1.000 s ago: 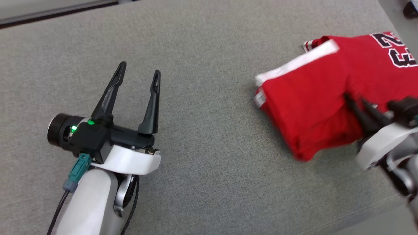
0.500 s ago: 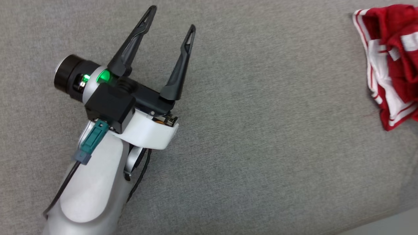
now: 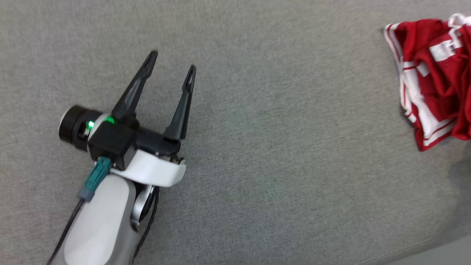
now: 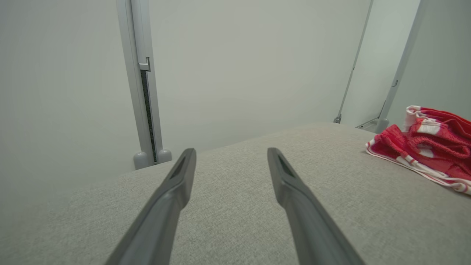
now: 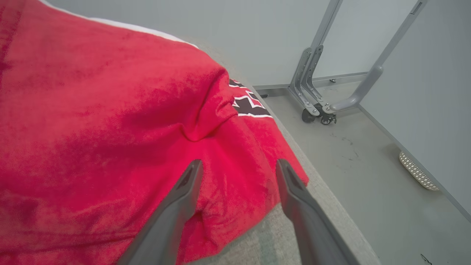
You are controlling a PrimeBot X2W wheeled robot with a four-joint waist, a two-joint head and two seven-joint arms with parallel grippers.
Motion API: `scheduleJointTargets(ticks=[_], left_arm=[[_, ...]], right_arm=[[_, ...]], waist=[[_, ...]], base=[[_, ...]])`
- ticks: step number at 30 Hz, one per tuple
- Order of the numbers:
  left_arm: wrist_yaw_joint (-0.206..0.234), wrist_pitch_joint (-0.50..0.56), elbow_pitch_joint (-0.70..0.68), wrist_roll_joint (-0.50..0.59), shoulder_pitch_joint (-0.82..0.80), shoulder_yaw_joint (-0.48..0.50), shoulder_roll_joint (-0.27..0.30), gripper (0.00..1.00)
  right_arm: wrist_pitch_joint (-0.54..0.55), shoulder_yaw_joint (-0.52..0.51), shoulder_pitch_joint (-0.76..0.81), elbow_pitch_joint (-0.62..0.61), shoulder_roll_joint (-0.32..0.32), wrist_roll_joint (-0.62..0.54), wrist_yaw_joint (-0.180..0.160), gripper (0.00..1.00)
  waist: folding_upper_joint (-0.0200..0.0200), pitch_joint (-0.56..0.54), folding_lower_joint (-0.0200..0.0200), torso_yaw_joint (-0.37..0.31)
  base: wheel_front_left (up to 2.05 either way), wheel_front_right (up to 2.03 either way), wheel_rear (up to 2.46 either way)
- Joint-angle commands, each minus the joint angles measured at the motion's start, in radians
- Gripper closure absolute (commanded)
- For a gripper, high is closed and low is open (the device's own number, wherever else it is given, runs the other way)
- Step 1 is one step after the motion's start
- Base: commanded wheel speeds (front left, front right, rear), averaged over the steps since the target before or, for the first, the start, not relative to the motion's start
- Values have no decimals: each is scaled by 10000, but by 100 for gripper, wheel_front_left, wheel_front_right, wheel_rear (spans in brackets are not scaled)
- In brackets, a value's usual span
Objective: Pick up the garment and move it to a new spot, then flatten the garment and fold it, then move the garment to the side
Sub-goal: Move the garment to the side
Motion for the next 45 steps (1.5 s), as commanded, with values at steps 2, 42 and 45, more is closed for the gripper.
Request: scheduleJointTargets(ticks=[2, 42, 45], left_arm=[[228, -84, 31, -190, 645, 186, 46, 0], [1075, -230, 905, -1586, 5150, 1193, 342, 0], [1170, -175, 978, -1577, 5331, 1220, 401, 0]], right_arm=[[-165, -360, 719, -574, 286, -318, -5, 0], [2675, -1512, 6891, -8610, 4143, -3684, -5, 0], [2771, -1579, 7128, -8757, 4194, -3704, -5, 0]], waist=[[0, -1225, 0, -149], [0, -6013, 0, 2819], [0, -6207, 0, 2807]], base=[[0, 0, 0], [0, 0, 0], [0, 0, 0]])
